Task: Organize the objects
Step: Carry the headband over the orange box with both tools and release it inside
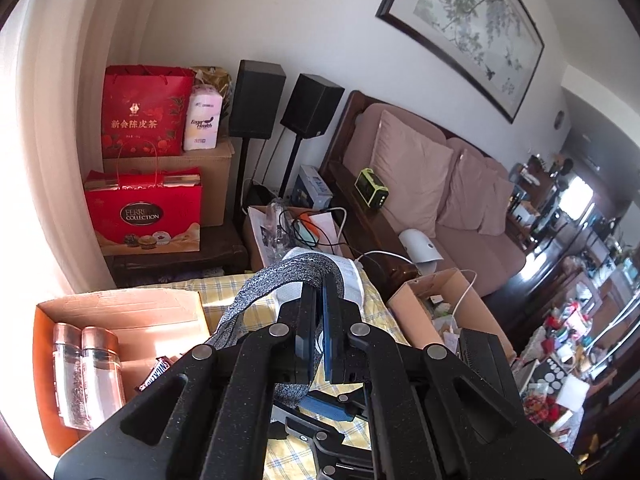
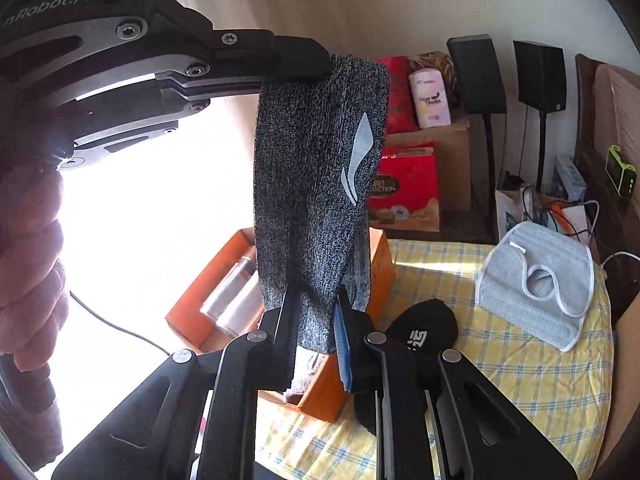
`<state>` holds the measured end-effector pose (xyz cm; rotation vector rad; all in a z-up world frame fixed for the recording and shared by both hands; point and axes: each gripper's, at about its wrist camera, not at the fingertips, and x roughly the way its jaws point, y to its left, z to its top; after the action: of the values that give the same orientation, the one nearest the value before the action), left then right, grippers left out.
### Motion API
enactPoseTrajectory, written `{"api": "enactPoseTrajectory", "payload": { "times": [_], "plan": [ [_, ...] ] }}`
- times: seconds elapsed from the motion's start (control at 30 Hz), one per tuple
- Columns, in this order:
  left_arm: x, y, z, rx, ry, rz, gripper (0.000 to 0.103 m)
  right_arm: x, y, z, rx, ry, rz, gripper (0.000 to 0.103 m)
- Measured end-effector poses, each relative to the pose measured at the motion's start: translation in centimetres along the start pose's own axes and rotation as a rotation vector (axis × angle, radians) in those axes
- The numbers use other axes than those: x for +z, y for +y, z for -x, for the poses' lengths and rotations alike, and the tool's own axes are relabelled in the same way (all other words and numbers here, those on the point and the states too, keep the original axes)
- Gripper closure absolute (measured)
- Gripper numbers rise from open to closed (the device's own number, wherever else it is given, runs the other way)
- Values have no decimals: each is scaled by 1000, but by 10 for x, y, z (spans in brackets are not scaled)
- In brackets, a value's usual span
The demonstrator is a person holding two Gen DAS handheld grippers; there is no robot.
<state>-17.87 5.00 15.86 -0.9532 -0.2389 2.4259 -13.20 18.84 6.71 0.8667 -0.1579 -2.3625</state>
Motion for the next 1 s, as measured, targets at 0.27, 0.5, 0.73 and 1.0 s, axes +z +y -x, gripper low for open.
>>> {"api": "enactPoseTrajectory", "payload": {
  "times": [0.27, 0.5, 0.73, 1.0],
  "plan": [
    [3, 43, 1, 42, -5, 41, 101, 11, 19, -32, 47, 24, 20, 87],
    [-7, 86, -17, 47, 10, 107, 101, 6, 24, -69, 60, 80, 26, 87],
    [-21, 115, -44, 60, 47, 127, 101, -6, 19, -101, 57, 138, 21, 87],
    [-52, 148, -82, 114, 155, 155, 101, -31, 15, -127, 57, 228, 16, 87]
  ]
}}
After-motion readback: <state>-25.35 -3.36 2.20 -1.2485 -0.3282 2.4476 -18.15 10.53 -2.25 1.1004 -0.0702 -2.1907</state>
